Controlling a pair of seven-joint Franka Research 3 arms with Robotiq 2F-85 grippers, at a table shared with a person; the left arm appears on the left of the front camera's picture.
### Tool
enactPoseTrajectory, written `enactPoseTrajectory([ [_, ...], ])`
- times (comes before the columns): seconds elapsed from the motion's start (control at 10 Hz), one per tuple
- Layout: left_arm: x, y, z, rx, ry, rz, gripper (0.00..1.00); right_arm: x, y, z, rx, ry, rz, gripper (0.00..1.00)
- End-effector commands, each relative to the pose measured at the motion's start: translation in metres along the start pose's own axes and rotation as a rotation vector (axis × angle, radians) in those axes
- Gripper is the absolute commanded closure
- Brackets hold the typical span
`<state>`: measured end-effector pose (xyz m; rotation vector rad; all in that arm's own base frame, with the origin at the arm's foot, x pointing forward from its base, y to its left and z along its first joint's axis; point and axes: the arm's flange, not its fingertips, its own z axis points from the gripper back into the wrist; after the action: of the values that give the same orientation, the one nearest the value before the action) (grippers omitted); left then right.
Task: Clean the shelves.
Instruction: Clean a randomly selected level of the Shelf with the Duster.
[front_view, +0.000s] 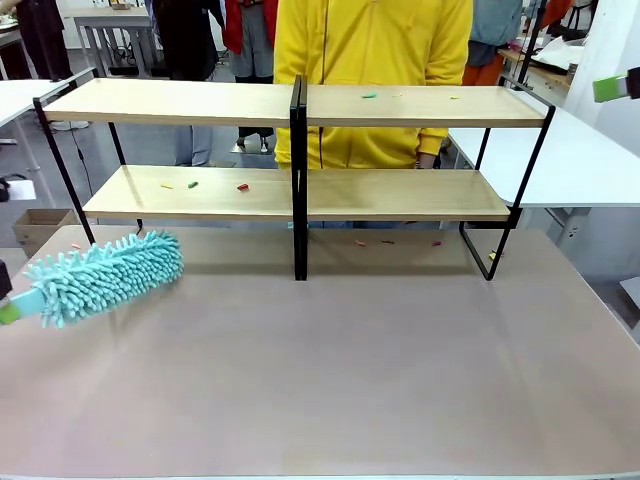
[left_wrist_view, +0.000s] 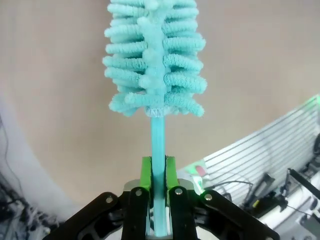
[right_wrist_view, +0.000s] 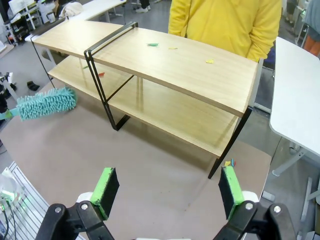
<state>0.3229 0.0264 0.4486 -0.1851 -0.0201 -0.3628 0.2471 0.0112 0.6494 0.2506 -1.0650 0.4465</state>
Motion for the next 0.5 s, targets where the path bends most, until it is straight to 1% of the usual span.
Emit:
enactPoseTrajectory([
  [0.0,-0.022,-0.011,-0.052,0.073,0.006,0.077,0.88,0.000,-0.001,0.000,0.003,-0.001,-0.002,0.00],
  [0.1,-0.019,-0.014,-0.055,0.090,-0.029,0.112,0.88,0.000,-0.001,0.000,0.003,-0.001,-0.002,0.00],
  [0.2,-0.021,-0.019,-0.055,0.114,-0.051,0.119,0.88,0.000,-0.001,0.000,0.003,-0.001,-0.002,0.00],
  [0.3,-0.025,-0.023,-0.053,0.176,-0.079,0.159,0.88,0.000,-0.001,0.000,0.003,-0.001,-0.002,0.00],
  [0.4,-0.032,-0.026,-0.050,0.221,-0.060,0.193,0.88,0.000,-0.001,0.000,0.003,-0.001,-0.002,0.00],
])
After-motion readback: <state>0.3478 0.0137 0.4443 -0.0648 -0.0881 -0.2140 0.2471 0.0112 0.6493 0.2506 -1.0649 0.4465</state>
